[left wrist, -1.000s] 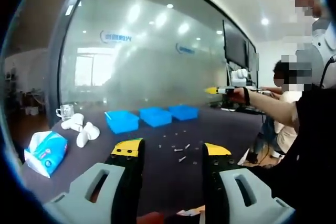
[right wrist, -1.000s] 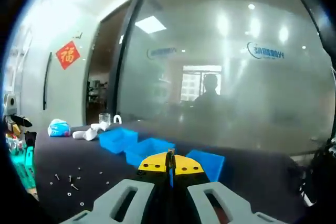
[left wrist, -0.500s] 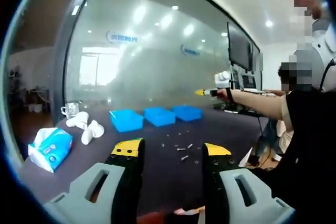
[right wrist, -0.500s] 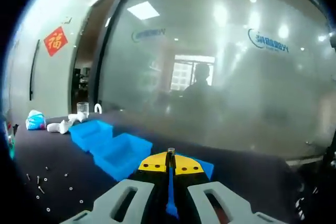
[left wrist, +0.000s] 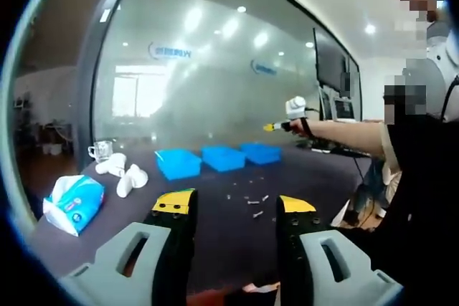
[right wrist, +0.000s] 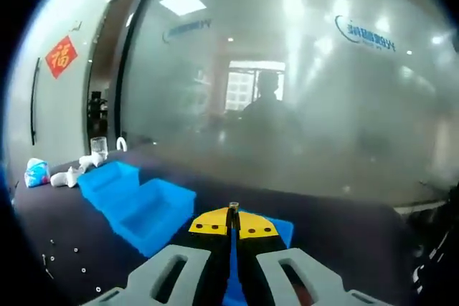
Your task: Sort the screws, nuts, and washers into the corresponding bins
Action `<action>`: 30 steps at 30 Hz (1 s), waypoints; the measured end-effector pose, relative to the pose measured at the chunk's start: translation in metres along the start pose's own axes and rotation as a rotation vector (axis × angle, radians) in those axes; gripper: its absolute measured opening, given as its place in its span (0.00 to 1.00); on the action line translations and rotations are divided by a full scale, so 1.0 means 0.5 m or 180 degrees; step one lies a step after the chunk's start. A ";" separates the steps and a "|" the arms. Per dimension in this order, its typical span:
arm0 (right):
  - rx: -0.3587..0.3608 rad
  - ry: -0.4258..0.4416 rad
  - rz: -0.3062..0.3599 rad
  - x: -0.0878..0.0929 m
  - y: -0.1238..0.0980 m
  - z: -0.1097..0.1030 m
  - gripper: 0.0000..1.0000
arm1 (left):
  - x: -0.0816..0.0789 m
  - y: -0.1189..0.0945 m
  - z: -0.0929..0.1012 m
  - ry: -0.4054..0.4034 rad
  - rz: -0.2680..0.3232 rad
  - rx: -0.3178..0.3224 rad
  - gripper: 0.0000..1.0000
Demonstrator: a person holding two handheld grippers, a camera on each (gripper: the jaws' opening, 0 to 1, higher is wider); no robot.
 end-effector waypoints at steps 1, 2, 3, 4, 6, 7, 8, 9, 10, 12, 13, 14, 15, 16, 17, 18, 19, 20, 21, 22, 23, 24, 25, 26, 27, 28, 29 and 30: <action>0.0001 -0.0005 -0.0011 0.002 0.000 0.000 0.08 | -0.001 -0.001 0.000 0.0003 0.0004 -0.0005 0.38; 0.0019 -0.0012 -0.0016 0.003 0.000 0.002 0.14 | -0.001 -0.001 -0.001 0.0003 0.0006 -0.0008 0.38; 0.0041 0.0000 -0.0019 0.004 -0.001 0.003 0.20 | -0.001 -0.001 0.000 0.0005 0.0006 -0.0010 0.38; 0.0053 0.0018 -0.0022 0.006 -0.003 0.004 0.21 | -0.001 -0.001 0.000 0.0010 0.0003 -0.0010 0.38; 0.0044 0.0049 -0.0043 0.009 -0.008 0.003 0.21 | 0.001 -0.001 0.000 0.0023 -0.0012 -0.0012 0.38; 0.0052 0.0038 -0.0041 0.010 -0.014 0.001 0.22 | 0.002 -0.001 0.000 0.0027 -0.0018 -0.0011 0.38; 0.0054 0.0028 -0.0029 0.010 -0.017 0.001 0.22 | 0.002 -0.001 0.001 0.0028 -0.0021 -0.0009 0.38; 0.0053 0.0026 -0.0025 0.010 -0.018 0.002 0.23 | 0.002 0.000 0.001 0.0025 -0.0019 -0.0007 0.38; 0.0053 0.0023 -0.0014 0.010 -0.020 0.004 0.24 | 0.002 0.000 0.001 0.0024 -0.0016 -0.0004 0.38; 0.0041 0.0029 -0.0003 0.009 -0.018 0.006 0.24 | 0.001 0.001 0.001 0.0025 -0.0012 -0.0003 0.38; 0.0032 0.0029 -0.0002 0.008 -0.015 0.007 0.24 | 0.000 0.001 0.001 0.0024 -0.0009 -0.0002 0.38; 0.0032 0.0015 0.0001 0.008 -0.014 0.009 0.24 | -0.001 0.002 0.002 0.0025 -0.0007 0.0003 0.38; 0.0036 -0.0013 -0.0010 0.008 -0.013 0.010 0.24 | -0.002 0.003 0.003 0.0028 -0.0006 0.0008 0.38; 0.0037 -0.0016 -0.0010 0.008 -0.012 0.010 0.24 | -0.002 0.003 0.004 0.0035 -0.0003 0.0013 0.38; 0.0032 -0.0006 -0.0010 0.008 -0.010 0.011 0.24 | -0.003 0.003 0.005 0.0035 0.0001 0.0016 0.38; 0.0032 0.0009 -0.0003 0.008 -0.009 0.011 0.24 | -0.003 0.003 0.006 0.0033 0.0005 0.0017 0.38; 0.0029 0.0029 -0.0007 0.008 -0.007 0.012 0.24 | -0.003 0.003 0.006 0.0029 0.0008 0.0015 0.38; 0.0027 0.0037 -0.0005 0.008 -0.006 0.012 0.24 | -0.003 0.002 0.006 0.0030 0.0002 0.0009 0.38; 0.0021 0.0068 -0.0014 0.009 -0.004 0.013 0.24 | -0.002 0.001 0.006 0.0033 -0.0002 0.0006 0.38; 0.0011 0.0159 -0.0017 0.011 -0.002 0.013 0.24 | -0.002 0.001 0.005 0.0032 -0.0006 0.0002 0.38; -0.0009 0.0364 -0.0024 0.013 0.000 0.011 0.24 | -0.002 0.000 0.005 0.0032 -0.0005 -0.0002 0.38; -0.0023 0.0521 -0.0033 0.014 0.001 0.011 0.24 | -0.002 0.000 0.005 0.0028 -0.0004 -0.0004 0.38; -0.0033 0.0724 -0.0040 0.016 0.004 0.012 0.24 | -0.002 0.000 0.005 0.0027 -0.0004 -0.0004 0.38; -0.0046 0.0889 -0.0052 0.018 0.007 0.014 0.24 | -0.001 0.000 0.005 0.0027 -0.0004 -0.0004 0.38; -0.0050 0.0986 -0.0062 0.019 0.009 0.015 0.24 | -0.001 0.000 0.005 0.0023 -0.0006 -0.0001 0.38; -0.0047 0.1132 -0.0071 0.021 0.011 0.018 0.24 | 0.000 0.001 0.005 0.0023 -0.0008 0.0001 0.38; -0.0039 0.1334 -0.0075 0.021 0.013 0.020 0.24 | 0.000 0.001 0.006 0.0024 -0.0012 0.0006 0.38; 0.0036 0.1408 -0.0106 0.023 0.014 0.026 0.24 | 0.000 0.001 0.006 0.0028 -0.0014 0.0010 0.38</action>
Point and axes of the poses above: the point that each gripper's makers call its tool centre point, and the gripper's own axes: y roughly forward along the fingers, z roughly to its right, x roughly out of its underside, the point moved 7 cm from there along -y, roughly backward along the fingers, and after that the axes turned 8 degrees about z, right-handed, at the moved point
